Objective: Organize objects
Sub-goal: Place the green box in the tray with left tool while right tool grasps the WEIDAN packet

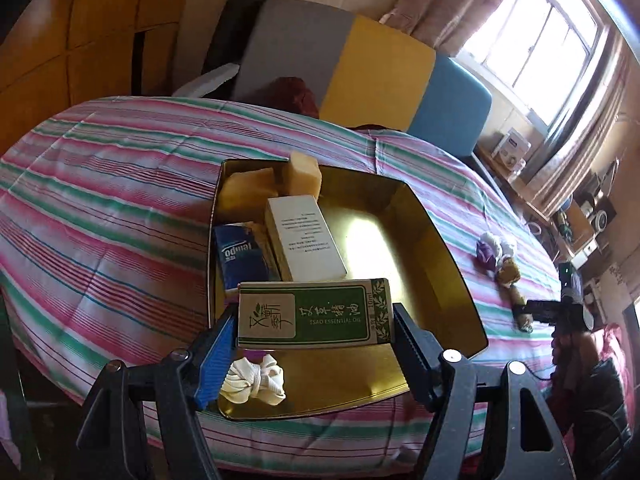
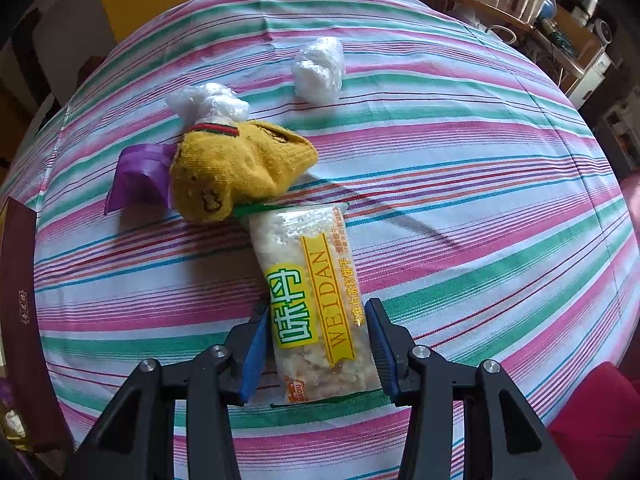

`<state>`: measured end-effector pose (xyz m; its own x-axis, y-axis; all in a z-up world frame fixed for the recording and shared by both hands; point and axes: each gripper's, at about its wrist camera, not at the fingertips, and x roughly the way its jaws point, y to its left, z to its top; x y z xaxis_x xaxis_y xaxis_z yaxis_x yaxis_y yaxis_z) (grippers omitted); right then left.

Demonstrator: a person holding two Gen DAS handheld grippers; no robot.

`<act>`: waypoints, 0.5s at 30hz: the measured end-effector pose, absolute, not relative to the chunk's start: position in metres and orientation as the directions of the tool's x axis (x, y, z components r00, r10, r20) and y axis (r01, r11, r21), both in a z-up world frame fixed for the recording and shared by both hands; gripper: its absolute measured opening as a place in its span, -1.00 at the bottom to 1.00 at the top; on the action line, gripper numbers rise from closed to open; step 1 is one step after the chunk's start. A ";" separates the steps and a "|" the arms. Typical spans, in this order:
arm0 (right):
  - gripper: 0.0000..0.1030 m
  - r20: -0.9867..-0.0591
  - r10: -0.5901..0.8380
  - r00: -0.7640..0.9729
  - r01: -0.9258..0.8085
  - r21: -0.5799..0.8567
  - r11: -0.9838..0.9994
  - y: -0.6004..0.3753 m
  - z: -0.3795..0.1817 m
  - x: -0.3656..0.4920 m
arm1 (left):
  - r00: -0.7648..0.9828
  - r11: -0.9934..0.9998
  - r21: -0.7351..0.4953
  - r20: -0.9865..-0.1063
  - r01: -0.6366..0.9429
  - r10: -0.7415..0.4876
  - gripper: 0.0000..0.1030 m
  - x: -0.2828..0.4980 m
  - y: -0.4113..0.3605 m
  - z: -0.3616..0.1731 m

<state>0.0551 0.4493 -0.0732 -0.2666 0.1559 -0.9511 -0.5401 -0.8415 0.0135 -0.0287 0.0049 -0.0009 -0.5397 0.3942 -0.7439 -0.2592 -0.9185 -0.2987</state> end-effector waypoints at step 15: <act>-0.04 -0.951 0.161 -0.265 -0.535 0.006 -0.845 0.453 -0.069 0.053 | -0.399 -0.925 -0.220 -0.853 -0.310 0.337 0.42 -0.033 0.062 -0.053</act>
